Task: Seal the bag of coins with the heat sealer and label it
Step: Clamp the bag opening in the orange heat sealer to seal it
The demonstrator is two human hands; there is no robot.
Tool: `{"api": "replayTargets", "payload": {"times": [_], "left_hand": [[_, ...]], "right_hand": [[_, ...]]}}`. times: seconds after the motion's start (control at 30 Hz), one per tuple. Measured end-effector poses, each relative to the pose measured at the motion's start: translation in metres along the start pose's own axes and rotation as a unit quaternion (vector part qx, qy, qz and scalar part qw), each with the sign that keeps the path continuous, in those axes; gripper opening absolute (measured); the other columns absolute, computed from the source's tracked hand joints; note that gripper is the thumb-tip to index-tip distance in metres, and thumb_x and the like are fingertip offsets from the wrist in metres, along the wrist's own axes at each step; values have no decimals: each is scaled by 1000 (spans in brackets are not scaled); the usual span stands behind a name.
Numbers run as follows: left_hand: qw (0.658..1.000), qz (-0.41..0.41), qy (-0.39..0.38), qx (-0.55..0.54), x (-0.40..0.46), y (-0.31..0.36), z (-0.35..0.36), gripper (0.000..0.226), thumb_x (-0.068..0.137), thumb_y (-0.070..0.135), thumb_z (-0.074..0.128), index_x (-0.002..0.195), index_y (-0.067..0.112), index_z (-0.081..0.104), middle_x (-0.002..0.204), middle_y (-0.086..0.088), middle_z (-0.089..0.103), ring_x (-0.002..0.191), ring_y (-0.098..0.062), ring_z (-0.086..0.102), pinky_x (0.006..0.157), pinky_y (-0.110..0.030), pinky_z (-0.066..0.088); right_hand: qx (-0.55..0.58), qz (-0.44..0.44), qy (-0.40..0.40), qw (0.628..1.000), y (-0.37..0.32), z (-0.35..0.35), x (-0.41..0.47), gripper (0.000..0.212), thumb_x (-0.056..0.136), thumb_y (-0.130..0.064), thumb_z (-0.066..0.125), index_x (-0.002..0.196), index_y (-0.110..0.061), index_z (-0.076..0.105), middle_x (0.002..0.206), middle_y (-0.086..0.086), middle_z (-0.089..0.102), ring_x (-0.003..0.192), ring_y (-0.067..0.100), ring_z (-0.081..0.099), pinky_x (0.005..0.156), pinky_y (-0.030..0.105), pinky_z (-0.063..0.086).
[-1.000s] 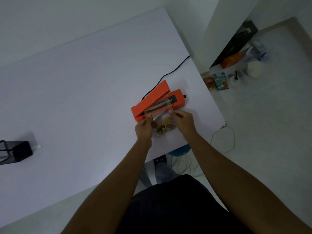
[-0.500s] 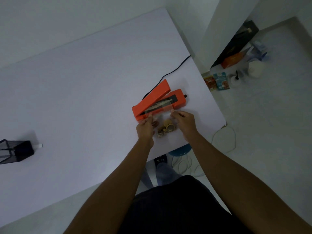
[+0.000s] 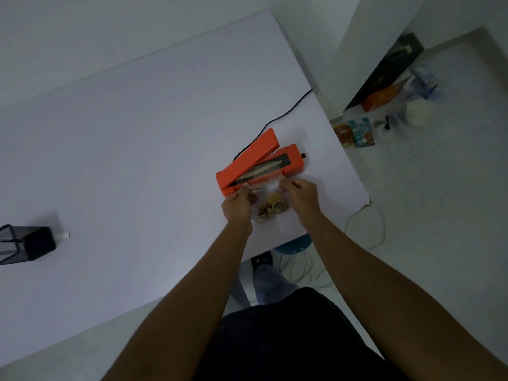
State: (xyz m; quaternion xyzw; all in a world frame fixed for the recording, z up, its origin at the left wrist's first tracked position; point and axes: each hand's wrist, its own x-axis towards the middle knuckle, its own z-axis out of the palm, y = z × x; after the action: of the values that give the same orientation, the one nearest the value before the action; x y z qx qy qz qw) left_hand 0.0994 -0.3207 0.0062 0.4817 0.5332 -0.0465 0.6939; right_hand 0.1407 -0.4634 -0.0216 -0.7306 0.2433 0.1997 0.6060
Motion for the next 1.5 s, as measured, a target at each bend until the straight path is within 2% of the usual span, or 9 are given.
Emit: {"api": "replayTargets", "payload": {"times": [0.33, 0.43, 0.57, 0.77, 0.97, 1.1, 1.33, 1.43, 1.5], "left_hand": [[999, -32, 3, -20, -1, 2, 3, 28, 92, 31, 67, 112, 12, 66, 107, -5, 74, 92, -18, 70, 69, -28, 50], [999, -46, 0, -25, -2, 2, 4, 21, 93, 34, 65, 104, 16, 66, 101, -3, 72, 88, -17, 68, 66, -28, 49], [998, -52, 2, -24, -3, 4, 5, 13, 93, 33, 65, 91, 21, 64, 92, -1, 72, 86, -18, 69, 71, -30, 52], [999, -42, 12, -20, -1, 5, 7, 26, 93, 31, 66, 110, 12, 66, 104, -7, 74, 91, -20, 71, 73, -30, 53], [999, -39, 17, -19, -1, 4, 9, 14, 93, 31, 65, 95, 18, 65, 100, -6, 73, 92, -22, 71, 84, -36, 56], [999, -34, 22, -9, -1, 3, 9, 23, 93, 31, 66, 108, 14, 66, 107, -7, 73, 97, -24, 71, 90, -39, 56], [999, -27, 24, -4, 2, 1, 9, 32, 92, 31, 66, 117, 11, 65, 109, -8, 73, 99, -24, 71, 91, -41, 56], [999, -24, 27, -1, 3, 2, 9, 32, 92, 30, 66, 117, 11, 65, 109, -8, 73, 98, -23, 71, 92, -42, 56], [999, -22, 29, 0, 4, 3, 8, 32, 92, 30, 67, 117, 11, 65, 110, -8, 73, 99, -23, 71, 94, -43, 55]], "right_hand": [[12, 9, -8, 1000, -4, 0, 3, 28, 88, -36, 73, 88, -9, 78, 85, 5, 77, 74, 12, 67, 64, 21, 49], [21, 15, -9, 1000, -4, 0, 5, 29, 87, -38, 74, 88, -9, 78, 85, 4, 77, 76, 12, 68, 65, 21, 48], [27, 25, -9, 999, -4, 0, 6, 30, 86, -37, 75, 85, -7, 77, 82, 4, 76, 76, 15, 68, 67, 26, 50], [17, 18, -7, 1000, -3, 1, 7, 25, 86, -35, 76, 77, -12, 77, 77, 1, 75, 71, 14, 66, 68, 28, 50], [0, 8, -3, 1000, -5, 0, 7, 25, 85, -37, 76, 76, -13, 77, 76, 3, 76, 71, 15, 66, 70, 32, 54], [-2, 5, -1, 1000, -6, 0, 6, 26, 86, -35, 76, 75, -12, 76, 69, -1, 72, 59, 9, 58, 62, 28, 46], [-10, 2, 5, 1000, -9, -1, 5, 31, 85, -39, 76, 75, -9, 76, 71, 5, 73, 57, 10, 57, 61, 29, 46], [-51, -16, 26, 998, -12, -2, 5, 45, 86, -43, 73, 74, 0, 71, 68, 12, 69, 58, 14, 55, 60, 30, 45], [-92, -41, 54, 993, -20, -4, 4, 43, 91, -41, 68, 69, -4, 66, 65, 8, 65, 56, 13, 53, 60, 28, 43]]}}
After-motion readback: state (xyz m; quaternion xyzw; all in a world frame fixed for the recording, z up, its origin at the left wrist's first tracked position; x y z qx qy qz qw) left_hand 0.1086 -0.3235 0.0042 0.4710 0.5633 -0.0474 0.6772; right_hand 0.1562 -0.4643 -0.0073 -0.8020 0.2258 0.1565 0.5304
